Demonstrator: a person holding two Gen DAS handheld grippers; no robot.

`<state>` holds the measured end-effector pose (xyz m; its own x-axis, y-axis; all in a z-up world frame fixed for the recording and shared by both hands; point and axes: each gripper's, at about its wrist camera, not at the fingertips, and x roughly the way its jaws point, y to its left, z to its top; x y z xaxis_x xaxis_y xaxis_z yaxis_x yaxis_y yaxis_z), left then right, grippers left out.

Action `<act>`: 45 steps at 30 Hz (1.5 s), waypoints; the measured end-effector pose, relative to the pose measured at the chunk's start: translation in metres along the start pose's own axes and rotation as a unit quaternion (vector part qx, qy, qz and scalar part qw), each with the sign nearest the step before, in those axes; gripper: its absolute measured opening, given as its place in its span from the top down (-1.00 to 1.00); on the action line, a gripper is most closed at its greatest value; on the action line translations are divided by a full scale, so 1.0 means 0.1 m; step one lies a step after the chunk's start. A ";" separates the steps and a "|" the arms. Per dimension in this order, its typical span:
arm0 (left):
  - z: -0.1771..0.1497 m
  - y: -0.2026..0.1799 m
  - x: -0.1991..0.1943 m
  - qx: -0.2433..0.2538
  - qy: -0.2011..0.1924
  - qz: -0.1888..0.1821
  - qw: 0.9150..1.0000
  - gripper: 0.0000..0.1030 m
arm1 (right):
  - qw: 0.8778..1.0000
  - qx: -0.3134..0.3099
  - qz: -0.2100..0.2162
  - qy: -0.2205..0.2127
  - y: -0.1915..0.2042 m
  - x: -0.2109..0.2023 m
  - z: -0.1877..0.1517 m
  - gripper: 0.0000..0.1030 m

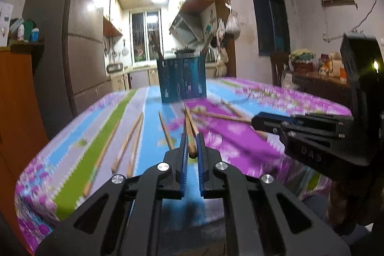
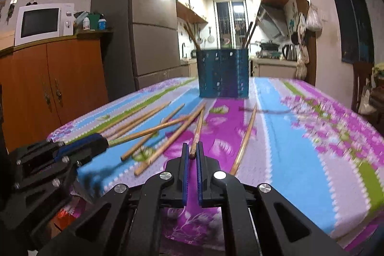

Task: Organize utensils
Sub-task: 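Lift both chopsticks and carry them toward the blue utensil holder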

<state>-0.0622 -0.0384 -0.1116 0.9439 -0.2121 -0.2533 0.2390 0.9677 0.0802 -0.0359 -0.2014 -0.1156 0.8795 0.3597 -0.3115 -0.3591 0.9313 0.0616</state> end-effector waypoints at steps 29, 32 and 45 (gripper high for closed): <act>1.78 0.52 0.71 -0.011 -0.090 -0.046 0.995 0.90 | 0.997 -0.052 0.050 -0.032 -0.49 0.43 1.95 0.88; 1.90 0.55 0.77 -0.011 -0.091 -0.049 0.995 0.90 | 0.997 -0.052 0.052 -0.025 -0.50 0.45 2.13 0.88; 2.30 0.59 1.06 0.005 -0.063 -0.048 0.997 0.90 | 0.998 -0.032 0.053 -0.016 -0.68 0.56 2.81 0.88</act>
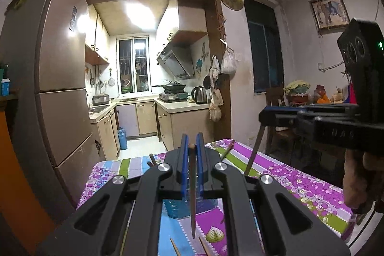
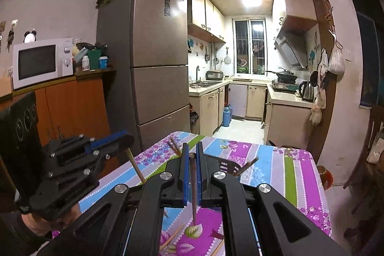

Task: Organize utensils
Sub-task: 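Lift both chopsticks and carry them toward the blue utensil holder, then lower both held chopsticks into the holder and open both grippers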

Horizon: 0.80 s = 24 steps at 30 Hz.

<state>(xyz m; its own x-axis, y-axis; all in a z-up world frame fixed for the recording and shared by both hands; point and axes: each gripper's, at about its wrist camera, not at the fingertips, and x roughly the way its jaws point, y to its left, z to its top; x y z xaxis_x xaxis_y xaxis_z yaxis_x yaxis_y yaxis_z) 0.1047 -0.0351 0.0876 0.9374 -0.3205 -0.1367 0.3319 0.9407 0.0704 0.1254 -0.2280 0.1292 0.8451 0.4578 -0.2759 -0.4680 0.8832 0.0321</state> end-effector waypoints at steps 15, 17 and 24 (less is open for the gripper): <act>0.67 0.14 0.18 -0.013 -0.033 0.014 0.999 0.90 | 0.999 0.001 -0.028 -0.021 -0.19 0.12 0.79 0.88; 0.75 0.17 0.22 -0.014 -0.038 0.016 0.999 0.90 | 0.999 0.002 -0.030 -0.022 -0.23 0.14 0.87 0.88; 0.94 0.24 0.40 -0.020 -0.052 0.026 0.998 0.90 | 0.999 0.008 -0.038 -0.021 -0.35 0.34 1.03 0.88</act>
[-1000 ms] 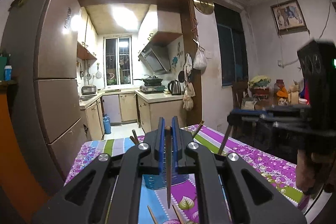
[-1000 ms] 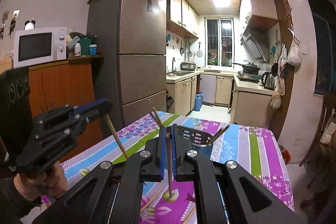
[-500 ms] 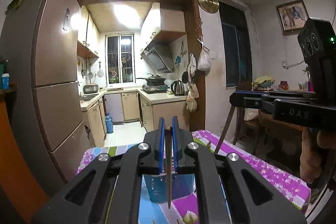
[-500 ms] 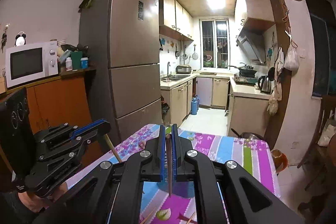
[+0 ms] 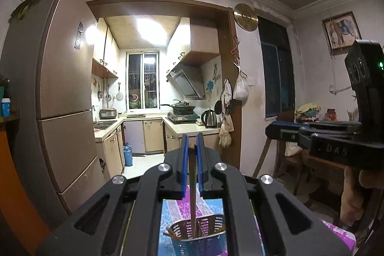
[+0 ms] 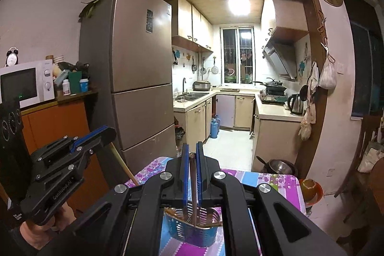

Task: Organize utensils
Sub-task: 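Lower both held chopsticks into the holder and open both grippers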

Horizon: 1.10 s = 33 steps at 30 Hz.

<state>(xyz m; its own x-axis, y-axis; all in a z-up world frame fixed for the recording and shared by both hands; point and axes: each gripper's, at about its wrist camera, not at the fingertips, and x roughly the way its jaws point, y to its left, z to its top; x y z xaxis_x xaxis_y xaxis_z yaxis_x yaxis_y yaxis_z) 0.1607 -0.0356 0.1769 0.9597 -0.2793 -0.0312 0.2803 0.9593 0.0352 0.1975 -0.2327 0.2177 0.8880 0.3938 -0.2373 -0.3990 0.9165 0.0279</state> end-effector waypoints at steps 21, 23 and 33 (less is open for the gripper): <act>-0.33 0.12 0.64 -0.010 0.046 0.010 0.999 0.90 | 0.999 0.011 -0.007 0.040 -0.23 0.72 -0.28 0.88; -0.36 0.12 0.66 -0.012 0.050 0.010 0.999 0.90 | 0.999 0.011 -0.007 0.043 -0.22 0.76 -0.31 0.88; -0.46 0.18 0.80 -0.021 0.063 0.014 0.998 0.90 | 0.998 0.012 -0.007 0.057 -0.23 0.90 -0.41 0.87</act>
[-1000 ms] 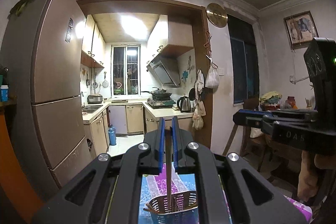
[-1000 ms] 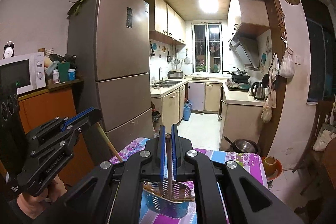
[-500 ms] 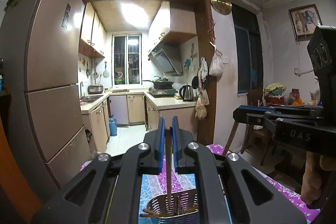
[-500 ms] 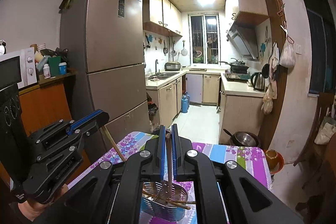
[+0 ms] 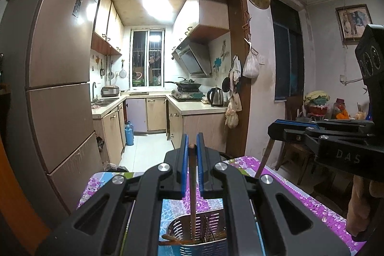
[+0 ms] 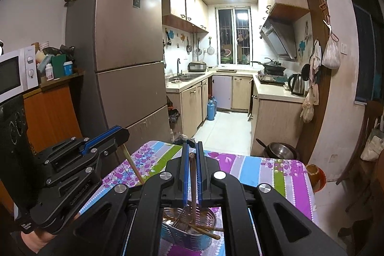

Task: Organize utensils
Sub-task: 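Lower both held chopsticks into the holder and open both grippers, then move both open grippers back down to the chopsticks on the tablecloth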

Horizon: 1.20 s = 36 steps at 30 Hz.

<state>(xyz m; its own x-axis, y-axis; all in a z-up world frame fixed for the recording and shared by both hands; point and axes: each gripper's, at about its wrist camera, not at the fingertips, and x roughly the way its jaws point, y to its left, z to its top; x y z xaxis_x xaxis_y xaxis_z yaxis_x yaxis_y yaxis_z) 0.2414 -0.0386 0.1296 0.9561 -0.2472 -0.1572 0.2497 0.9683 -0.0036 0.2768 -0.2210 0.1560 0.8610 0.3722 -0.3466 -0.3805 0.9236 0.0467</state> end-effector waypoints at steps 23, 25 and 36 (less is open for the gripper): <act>0.15 0.01 -0.30 -0.009 -0.029 -0.004 1.000 0.03 | 0.999 -0.006 0.006 -0.045 0.13 -0.41 0.04 0.49; 0.19 0.02 -0.50 -0.011 -0.042 -0.005 0.999 -0.08 | 0.998 -0.005 0.011 -0.059 0.17 -0.57 0.05 0.40; -0.69 0.14 -1.97 0.026 -0.042 0.002 0.999 -0.43 | 0.992 -0.001 0.045 -0.114 0.59 -1.94 -1.18 0.02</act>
<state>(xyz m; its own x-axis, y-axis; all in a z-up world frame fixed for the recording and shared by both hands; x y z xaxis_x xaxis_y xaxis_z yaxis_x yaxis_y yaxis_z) 0.0457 0.0261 0.0927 0.9663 -0.2469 -0.0727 0.2507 0.9669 0.0479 0.0478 -0.2497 0.1158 0.8770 0.4654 -0.1200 -0.4607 0.8851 0.0658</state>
